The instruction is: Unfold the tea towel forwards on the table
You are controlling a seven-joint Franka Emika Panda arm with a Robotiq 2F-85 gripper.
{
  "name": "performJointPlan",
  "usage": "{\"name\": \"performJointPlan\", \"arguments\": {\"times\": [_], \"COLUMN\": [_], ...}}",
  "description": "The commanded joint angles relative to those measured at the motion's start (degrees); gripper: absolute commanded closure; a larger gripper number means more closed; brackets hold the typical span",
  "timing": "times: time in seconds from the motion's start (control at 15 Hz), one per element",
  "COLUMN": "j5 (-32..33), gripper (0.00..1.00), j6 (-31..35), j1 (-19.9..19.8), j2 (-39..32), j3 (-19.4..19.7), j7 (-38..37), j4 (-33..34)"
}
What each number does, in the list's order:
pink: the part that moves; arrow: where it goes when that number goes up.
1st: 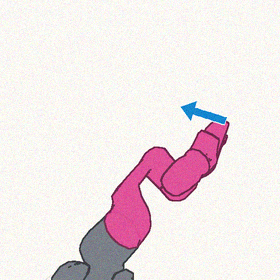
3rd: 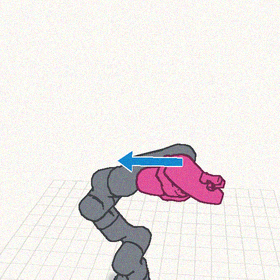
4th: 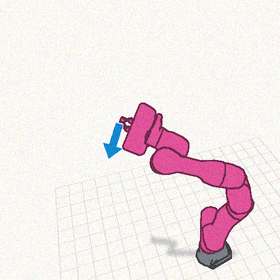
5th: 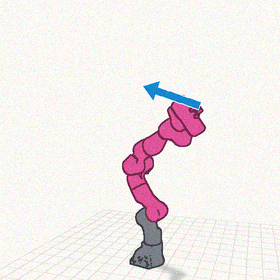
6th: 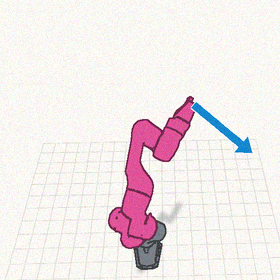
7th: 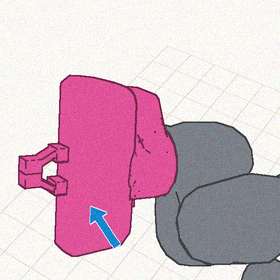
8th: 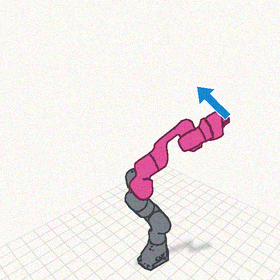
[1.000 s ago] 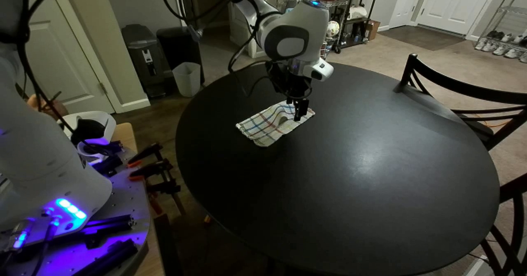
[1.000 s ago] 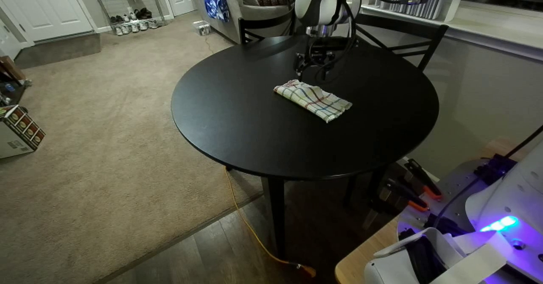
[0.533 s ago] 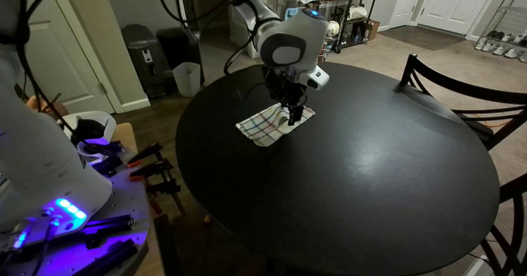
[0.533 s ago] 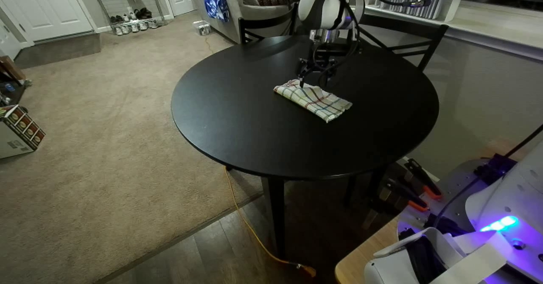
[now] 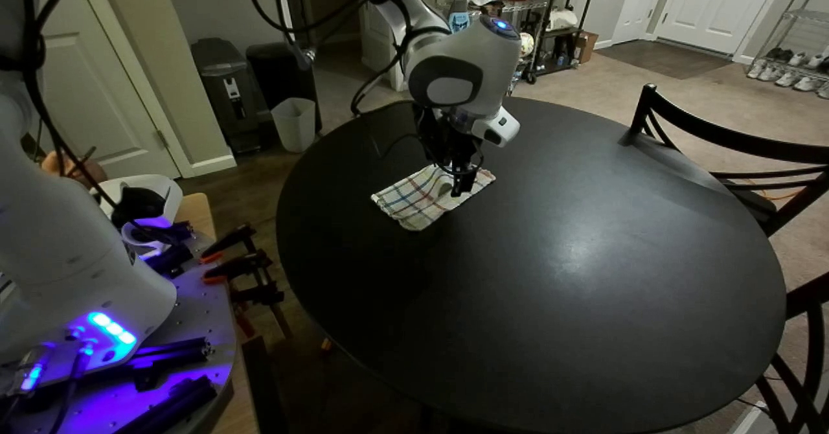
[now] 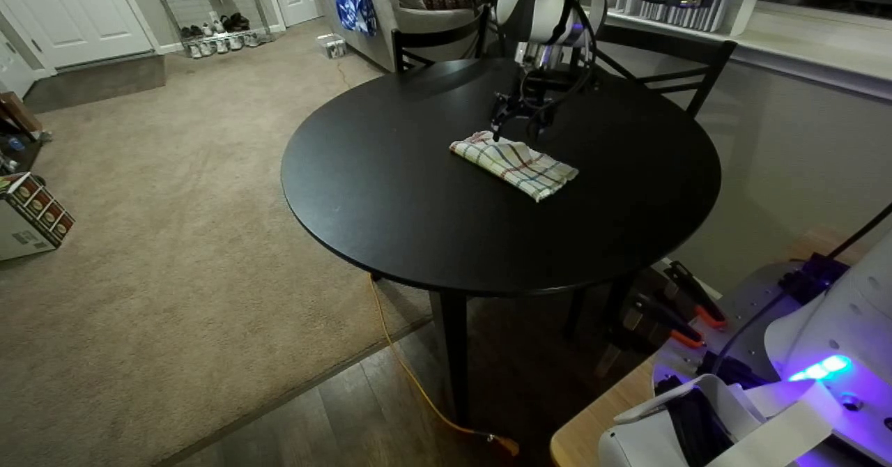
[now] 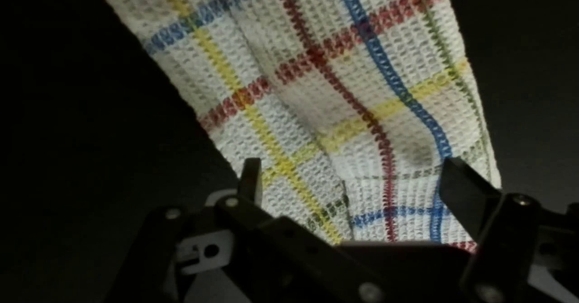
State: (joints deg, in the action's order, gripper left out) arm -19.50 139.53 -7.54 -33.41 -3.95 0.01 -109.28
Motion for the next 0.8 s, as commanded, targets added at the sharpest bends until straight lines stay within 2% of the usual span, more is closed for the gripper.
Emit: {"name": "performJointPlan", "arguments": {"times": [0.0,0.4,0.73], "j5": [-5.25,-7.25,-7.11], "gripper": [0.0,0.0,0.0], "j6": [-2.65,-2.3,0.33], "j1": [-2.39,-1.57,-1.42], "j2": [3.69,6.19,5.3], "j3": [-2.77,-2.49,-2.69], "j7": [3.52,3.52,7.52], "j4": [-3.3,-6.35,-7.29]}}
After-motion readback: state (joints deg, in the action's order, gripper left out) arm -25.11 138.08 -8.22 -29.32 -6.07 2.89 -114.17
